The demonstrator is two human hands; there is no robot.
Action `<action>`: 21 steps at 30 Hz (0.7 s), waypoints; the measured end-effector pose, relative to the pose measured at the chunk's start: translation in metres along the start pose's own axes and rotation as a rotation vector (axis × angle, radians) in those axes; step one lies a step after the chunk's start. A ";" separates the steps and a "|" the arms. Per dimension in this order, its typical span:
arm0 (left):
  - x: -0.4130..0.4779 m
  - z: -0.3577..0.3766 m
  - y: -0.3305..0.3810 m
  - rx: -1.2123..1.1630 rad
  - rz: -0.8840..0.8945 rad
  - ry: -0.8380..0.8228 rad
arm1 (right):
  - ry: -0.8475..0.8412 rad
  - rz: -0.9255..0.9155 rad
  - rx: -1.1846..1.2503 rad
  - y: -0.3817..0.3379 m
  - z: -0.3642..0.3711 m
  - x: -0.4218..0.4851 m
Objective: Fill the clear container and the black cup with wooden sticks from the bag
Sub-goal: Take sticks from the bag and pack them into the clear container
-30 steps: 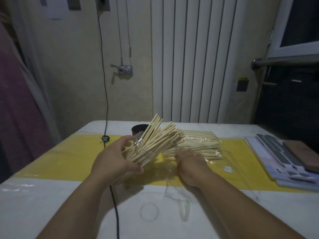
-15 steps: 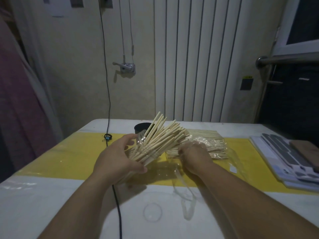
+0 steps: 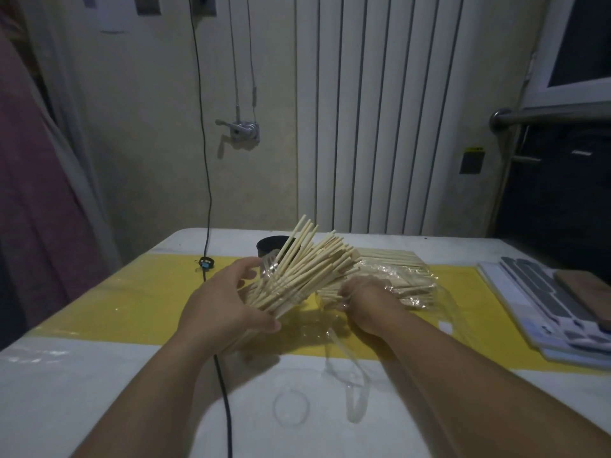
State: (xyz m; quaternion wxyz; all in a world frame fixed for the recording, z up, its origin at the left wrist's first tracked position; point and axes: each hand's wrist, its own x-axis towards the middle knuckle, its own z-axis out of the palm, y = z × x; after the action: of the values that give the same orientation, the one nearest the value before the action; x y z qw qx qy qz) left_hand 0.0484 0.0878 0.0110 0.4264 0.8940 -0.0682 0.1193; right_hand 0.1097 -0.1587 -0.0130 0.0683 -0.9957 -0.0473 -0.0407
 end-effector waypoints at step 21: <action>0.000 0.000 0.000 0.061 0.014 -0.014 | 0.039 -0.075 -0.062 -0.009 -0.006 -0.037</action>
State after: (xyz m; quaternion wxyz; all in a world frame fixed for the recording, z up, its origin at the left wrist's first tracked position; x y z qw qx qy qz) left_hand 0.0486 0.0873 0.0111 0.3978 0.9069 -0.0736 0.1180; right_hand 0.0713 -0.1537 -0.0093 0.0368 -0.9939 -0.0822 -0.0642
